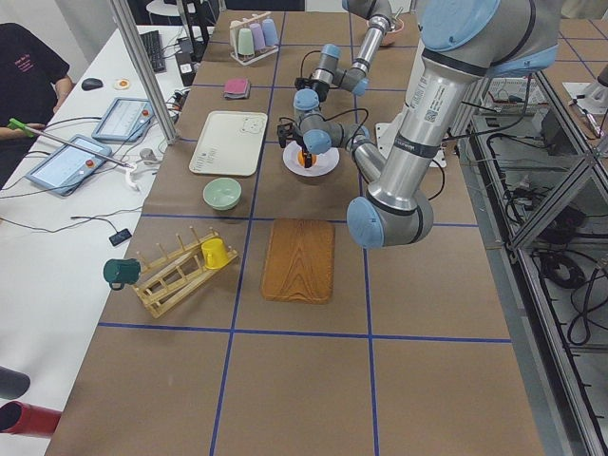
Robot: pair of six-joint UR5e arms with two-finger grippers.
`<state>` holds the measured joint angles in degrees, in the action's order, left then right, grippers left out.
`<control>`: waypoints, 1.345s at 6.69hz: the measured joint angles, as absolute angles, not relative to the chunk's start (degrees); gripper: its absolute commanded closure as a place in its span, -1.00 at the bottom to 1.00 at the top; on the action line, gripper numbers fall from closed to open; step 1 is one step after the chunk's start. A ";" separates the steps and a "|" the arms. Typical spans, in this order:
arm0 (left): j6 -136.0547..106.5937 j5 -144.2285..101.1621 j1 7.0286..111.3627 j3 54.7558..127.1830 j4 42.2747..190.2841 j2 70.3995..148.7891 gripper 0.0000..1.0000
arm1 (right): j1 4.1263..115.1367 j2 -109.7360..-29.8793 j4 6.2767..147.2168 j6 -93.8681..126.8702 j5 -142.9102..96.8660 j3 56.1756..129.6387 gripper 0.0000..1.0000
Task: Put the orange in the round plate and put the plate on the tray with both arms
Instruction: 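Lower the orange onto the plate with the left gripper while the right grips the rim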
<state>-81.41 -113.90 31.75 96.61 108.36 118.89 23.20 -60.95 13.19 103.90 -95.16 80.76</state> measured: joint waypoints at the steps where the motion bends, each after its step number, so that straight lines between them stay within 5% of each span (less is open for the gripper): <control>1: -81.23 -113.91 31.74 97.08 108.35 118.77 -0.93 | 22.95 -60.58 13.19 103.89 -94.77 80.25 -0.92; 5: -80.73 -114.33 32.33 99.40 108.12 118.18 -0.93 | 21.52 -60.13 13.31 103.80 -93.93 78.27 -0.90; 7: -80.63 -114.70 32.94 100.25 108.11 117.78 -0.93 | 20.34 -59.10 13.41 103.74 -92.79 77.05 -0.46; 9: -80.47 -116.72 34.33 101.02 108.11 116.76 -0.93 | 19.45 -58.44 13.45 103.71 -92.08 76.66 -0.25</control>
<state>-80.47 -116.72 34.33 101.02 108.11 116.76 19.45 -58.44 13.45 103.71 -92.08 76.66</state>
